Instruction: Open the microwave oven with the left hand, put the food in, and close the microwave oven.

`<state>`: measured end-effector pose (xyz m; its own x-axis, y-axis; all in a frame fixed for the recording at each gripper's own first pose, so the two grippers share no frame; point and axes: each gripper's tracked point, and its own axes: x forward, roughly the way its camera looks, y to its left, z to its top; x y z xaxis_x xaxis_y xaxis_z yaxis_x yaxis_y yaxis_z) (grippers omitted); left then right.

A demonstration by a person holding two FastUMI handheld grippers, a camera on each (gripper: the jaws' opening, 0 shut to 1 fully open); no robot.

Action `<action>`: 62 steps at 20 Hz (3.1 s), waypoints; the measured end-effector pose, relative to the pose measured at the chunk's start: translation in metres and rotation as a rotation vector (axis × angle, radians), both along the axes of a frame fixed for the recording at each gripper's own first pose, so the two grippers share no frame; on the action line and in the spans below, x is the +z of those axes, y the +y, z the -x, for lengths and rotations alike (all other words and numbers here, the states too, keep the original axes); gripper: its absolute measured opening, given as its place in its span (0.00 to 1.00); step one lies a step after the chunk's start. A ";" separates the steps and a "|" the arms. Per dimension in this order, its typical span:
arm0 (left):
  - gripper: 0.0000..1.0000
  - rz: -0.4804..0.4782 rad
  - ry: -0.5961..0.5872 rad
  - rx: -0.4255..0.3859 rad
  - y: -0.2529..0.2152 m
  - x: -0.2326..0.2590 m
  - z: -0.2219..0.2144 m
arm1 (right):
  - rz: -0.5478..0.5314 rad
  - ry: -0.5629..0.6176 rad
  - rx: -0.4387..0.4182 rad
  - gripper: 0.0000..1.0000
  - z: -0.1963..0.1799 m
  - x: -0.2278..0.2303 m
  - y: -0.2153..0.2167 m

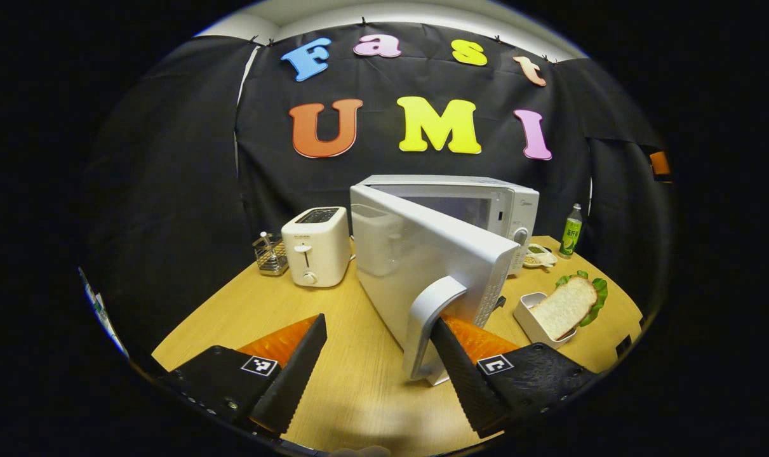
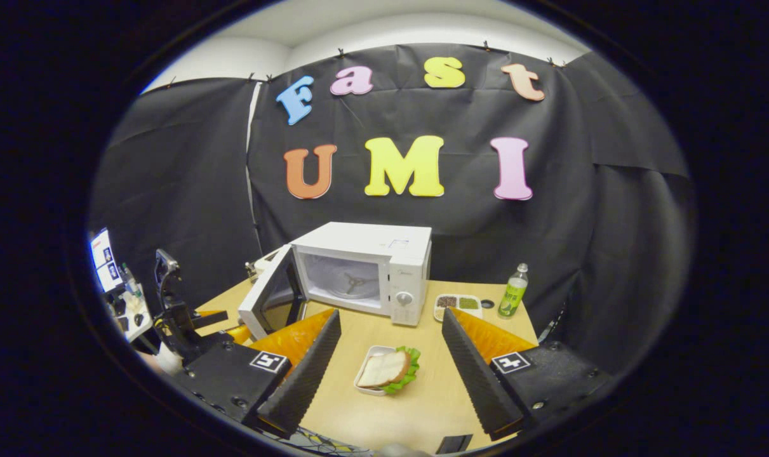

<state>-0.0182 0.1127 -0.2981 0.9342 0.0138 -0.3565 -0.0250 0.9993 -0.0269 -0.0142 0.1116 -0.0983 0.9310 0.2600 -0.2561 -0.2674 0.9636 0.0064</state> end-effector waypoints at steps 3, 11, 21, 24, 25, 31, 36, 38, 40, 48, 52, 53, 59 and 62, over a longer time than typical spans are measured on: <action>0.98 -0.031 0.010 0.045 0.031 -0.002 0.018 | 0.000 0.012 0.018 1.00 -0.003 -0.008 0.007; 0.98 -0.065 0.015 0.125 0.064 0.013 0.049 | 0.031 0.092 0.030 1.00 -0.029 -0.061 -0.006; 0.98 -0.100 -0.017 0.160 0.021 0.069 0.069 | -0.059 0.395 0.098 0.96 -0.089 -0.184 -0.029; 0.97 -0.117 -0.036 0.155 -0.008 0.093 0.064 | -0.140 0.516 0.151 0.84 -0.105 -0.216 -0.021; 0.97 -0.121 -0.042 0.157 -0.017 0.101 0.062 | -0.175 0.562 0.173 0.93 -0.109 -0.223 -0.017; 0.97 -0.113 -0.052 0.225 -0.058 0.126 0.050 | -0.344 0.778 0.279 0.64 -0.116 -0.244 0.004; 0.96 -0.142 -0.023 0.253 -0.073 0.128 0.053 | -0.425 0.852 0.315 0.49 -0.120 -0.238 0.014; 0.96 -0.145 -0.022 0.248 -0.075 0.128 0.053 | -0.450 0.877 0.318 0.37 -0.118 -0.236 0.016; 0.97 -0.143 -0.026 0.235 -0.073 0.128 0.049 | -0.452 0.868 0.317 0.42 -0.119 -0.231 0.017; 0.97 -0.121 -0.073 0.126 -0.035 0.123 0.029 | -0.532 0.711 0.264 0.30 -0.130 -0.153 0.049; 0.97 -0.097 -0.082 0.073 -0.016 0.119 0.022 | -0.608 0.601 0.226 0.39 -0.145 -0.106 0.091; 0.96 -0.092 -0.081 0.059 -0.012 0.116 0.020 | -0.636 0.562 0.210 0.39 -0.153 -0.094 0.103; 0.97 -0.072 -0.059 -0.013 0.003 0.115 0.014 | -0.711 0.429 0.153 0.39 -0.194 -0.073 0.173; 0.97 -0.084 -0.059 -0.029 0.011 0.124 0.011 | -0.724 0.346 0.070 0.38 -0.230 -0.083 0.186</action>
